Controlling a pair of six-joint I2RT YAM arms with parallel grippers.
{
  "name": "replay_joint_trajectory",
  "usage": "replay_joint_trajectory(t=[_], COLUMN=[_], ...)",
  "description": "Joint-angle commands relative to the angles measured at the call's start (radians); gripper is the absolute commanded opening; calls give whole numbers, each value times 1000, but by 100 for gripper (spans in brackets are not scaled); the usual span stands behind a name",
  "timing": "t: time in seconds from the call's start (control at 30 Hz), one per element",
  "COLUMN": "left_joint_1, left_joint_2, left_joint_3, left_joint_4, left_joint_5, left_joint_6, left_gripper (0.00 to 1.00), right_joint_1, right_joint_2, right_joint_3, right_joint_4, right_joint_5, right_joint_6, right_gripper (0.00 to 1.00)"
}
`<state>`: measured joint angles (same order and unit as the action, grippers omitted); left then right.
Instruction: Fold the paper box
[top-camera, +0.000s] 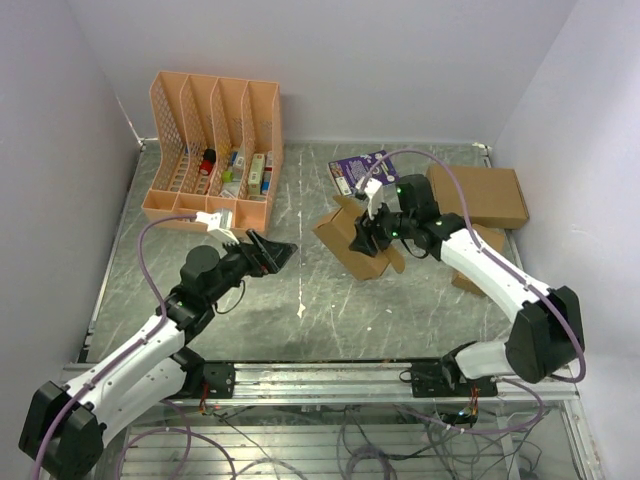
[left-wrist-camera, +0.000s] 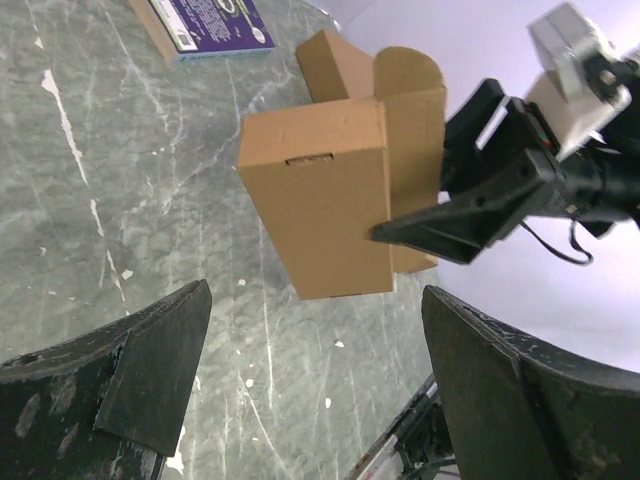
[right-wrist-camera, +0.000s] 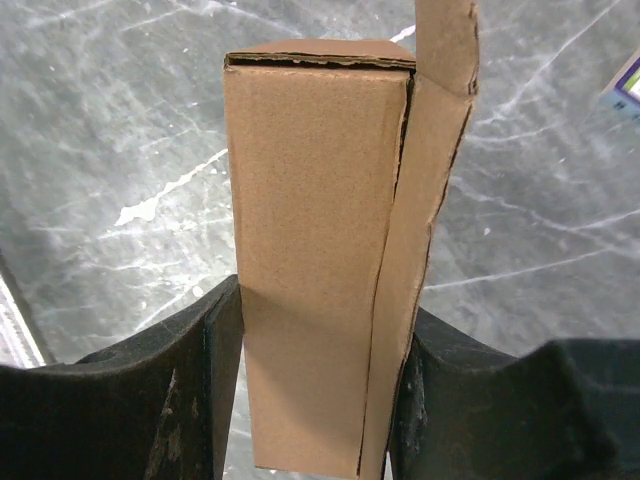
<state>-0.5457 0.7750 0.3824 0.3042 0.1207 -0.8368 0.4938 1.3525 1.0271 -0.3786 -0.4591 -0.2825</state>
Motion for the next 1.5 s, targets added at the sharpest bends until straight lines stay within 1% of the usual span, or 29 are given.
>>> replay_joint_trajectory(t=[0.0,0.07,0.2,0.23,0.37,0.47,0.67,0.77,0.87,1.0,1.1,1.17,1.27,1.47], left_joint_1=[7,6,6,6,6,7,7,5,-2,-39,-72,-90,-111,-122], left_joint_2=[3,10,41,50,85,100,141,196,256,339,411,471,552,619], left_joint_3=[-13,-23,-57,-63,-71,-68,-71,-49,-29,5,67,128,192,273], left_joint_4=[70,84,121,124,142,152,167,140,124,119,68,18,-23,-88], left_joint_5=[71,78,79,79,89,91,87,88,104,78,56,47,32,-11], left_joint_6=[-36,-46,-83,-89,-101,-104,-126,-144,-159,-162,-143,-125,-110,-76], left_gripper=[96,96,96,96,96,96,96,96,97,97,99,100,97,92], right_joint_1=[-92,-132,-227,-258,-305,-314,-344,-348,-354,-357,-356,-358,-359,-363], right_joint_2=[67,100,154,170,254,308,386,446,481,492,496,495,500,491], right_joint_3=[34,20,-20,-53,-134,-186,-242,-269,-264,-271,-254,-253,-259,-229], right_joint_4=[3,33,158,192,386,524,720,800,790,792,724,694,690,558], right_joint_5=[-254,-351,-493,-532,-653,-665,-654,-654,-652,-629,-600,-588,-582,-529], right_joint_6=[143,211,350,395,593,719,906,959,964,965,924,910,910,806], right_gripper=[34,34,34,34,34,34,35,36,38,39,43,47,53,75])
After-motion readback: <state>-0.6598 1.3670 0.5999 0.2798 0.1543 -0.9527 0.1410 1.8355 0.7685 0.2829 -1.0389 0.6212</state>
